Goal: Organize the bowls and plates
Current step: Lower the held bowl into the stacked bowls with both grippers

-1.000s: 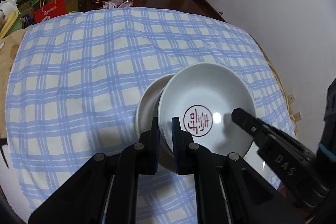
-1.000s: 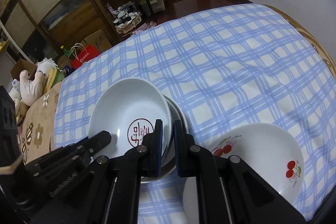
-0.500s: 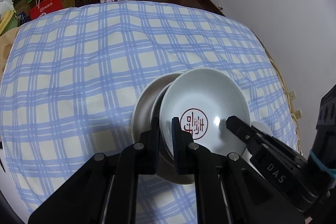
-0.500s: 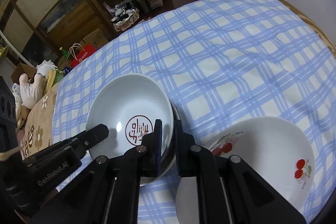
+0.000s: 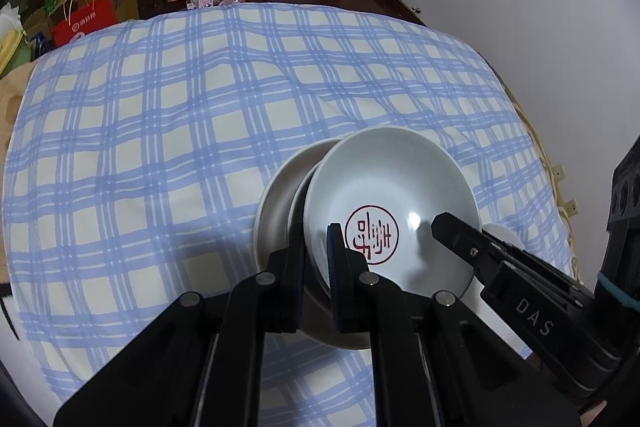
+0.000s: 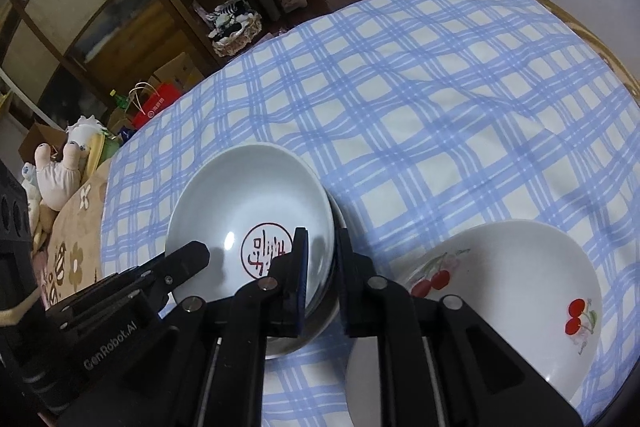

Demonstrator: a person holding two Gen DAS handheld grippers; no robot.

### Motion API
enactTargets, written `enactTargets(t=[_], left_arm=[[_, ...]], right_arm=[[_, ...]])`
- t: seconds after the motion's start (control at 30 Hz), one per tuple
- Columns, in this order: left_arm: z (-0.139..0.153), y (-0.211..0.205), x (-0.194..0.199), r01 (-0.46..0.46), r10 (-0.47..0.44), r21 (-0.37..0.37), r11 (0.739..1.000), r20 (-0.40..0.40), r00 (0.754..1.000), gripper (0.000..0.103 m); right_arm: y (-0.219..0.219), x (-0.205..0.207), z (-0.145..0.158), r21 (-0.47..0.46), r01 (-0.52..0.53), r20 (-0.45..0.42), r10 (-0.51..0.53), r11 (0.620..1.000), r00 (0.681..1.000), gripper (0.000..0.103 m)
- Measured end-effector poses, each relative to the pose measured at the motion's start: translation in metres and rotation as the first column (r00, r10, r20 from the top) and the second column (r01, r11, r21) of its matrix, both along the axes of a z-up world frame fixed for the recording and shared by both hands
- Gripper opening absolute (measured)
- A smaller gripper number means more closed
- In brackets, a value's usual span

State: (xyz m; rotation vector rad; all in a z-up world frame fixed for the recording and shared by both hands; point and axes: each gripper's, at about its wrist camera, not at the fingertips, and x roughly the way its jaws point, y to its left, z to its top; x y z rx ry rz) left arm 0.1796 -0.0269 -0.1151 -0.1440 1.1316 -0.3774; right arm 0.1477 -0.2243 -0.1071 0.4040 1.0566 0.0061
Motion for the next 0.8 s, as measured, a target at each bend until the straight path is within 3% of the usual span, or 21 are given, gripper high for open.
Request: enactTargets(t=[0.23, 0.37, 0.63, 0.7, 0.8], left_arm=[[0.005, -0.001, -0.003, 0.007, -0.008, 0.029, 1.0, 0.01, 1.0, 0.011], [0.01, -0.003, -0.008, -0.008, -0.002, 0.142, 0.99, 0.072, 0.997, 0.015], [0.016, 0.016, -0.004, -0.033, 0.03, 0.069, 0.997, 0.038, 0.999, 0.018], [0.018, 0.02, -0.004, -0.035, 0.033, 0.067, 0.997, 0.039, 0.999, 0.021], [0.019, 0.022, -0.005, -0.031, 0.028, 0.078, 0.996, 0.044, 0.999, 0.026]], right_arm=[[-0.001, 0.0, 0.0, 0.012, 0.0, 0.005, 0.0, 1.0, 1.0, 0.015], [-0.002, -0.001, 0.003, 0.018, -0.005, 0.015, 0.005, 1.0, 1.0, 0.015], [-0.003, -0.004, 0.009, 0.019, -0.012, 0.029, 0.011, 1.0, 1.0, 0.017], [-0.004, -0.005, 0.011, 0.014, -0.012, 0.031, 0.011, 1.0, 0.999, 0.019], [-0.009, -0.007, 0.013, -0.019, -0.004, 0.035, 0.005, 1.0, 0.999, 0.038]])
